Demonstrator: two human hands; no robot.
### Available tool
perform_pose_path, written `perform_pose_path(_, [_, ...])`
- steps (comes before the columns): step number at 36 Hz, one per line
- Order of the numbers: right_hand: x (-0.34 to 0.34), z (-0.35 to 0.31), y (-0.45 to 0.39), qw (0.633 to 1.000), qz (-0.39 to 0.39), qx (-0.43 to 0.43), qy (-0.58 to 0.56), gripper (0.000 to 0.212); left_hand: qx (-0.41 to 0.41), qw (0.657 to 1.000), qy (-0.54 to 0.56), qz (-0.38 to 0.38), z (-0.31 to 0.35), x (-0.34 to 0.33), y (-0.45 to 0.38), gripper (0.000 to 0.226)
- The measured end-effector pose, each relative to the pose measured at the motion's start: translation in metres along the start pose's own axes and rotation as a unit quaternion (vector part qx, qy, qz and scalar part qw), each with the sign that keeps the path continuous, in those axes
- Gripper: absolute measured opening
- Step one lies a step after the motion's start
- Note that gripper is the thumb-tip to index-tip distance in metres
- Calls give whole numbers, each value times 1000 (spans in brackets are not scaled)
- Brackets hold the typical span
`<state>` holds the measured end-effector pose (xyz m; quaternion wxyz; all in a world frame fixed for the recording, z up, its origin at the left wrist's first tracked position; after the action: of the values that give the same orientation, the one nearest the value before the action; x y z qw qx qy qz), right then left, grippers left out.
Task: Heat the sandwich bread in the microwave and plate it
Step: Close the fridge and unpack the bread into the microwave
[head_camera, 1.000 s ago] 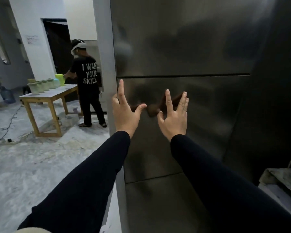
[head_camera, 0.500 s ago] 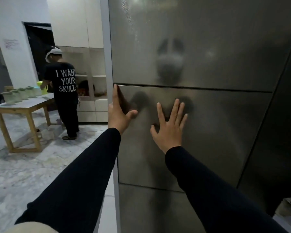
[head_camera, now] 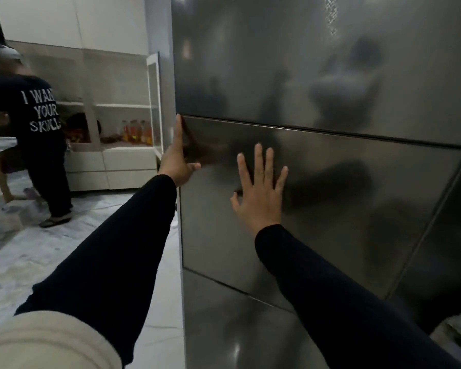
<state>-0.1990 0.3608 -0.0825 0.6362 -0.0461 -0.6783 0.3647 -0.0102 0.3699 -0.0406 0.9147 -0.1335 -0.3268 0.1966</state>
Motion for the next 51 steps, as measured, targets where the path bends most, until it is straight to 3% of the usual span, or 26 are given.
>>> perform_pose_path(7, [-24,9,-35,997,9,-65,48,92,-41,997,-16,-57,-17,-26,-67,116])
perform_pose_path(18, [-54,12,-89,971,-47,-213,95,96,-137,975,51,-169,-23,-78,-159,115])
perform_pose_path(26, [-64,30,-108,954,-88,-256,130,92,-146,967,55,-203,-18,-112,-201,113])
perform_pose_path(40, [-95,70,-139,929,-61,-312,188,94,-180,944,75,-267,-3,-170,-256,113])
perform_pose_path(51, [-106,97,-152,906,-82,-356,215,89,-229,915,104,-315,14,-210,-284,114])
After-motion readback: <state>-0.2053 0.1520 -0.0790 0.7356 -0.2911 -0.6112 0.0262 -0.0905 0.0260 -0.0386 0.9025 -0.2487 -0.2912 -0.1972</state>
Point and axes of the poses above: each hand's wrist, its own y-axis away from the middle knuckle, its own x-axis out of the back of the hand, z = x × y, the point moved 5 cm from there along -y, towards the middle knuckle, and after that the axes turned 12 degrees about -z, right-handed, at the moved point
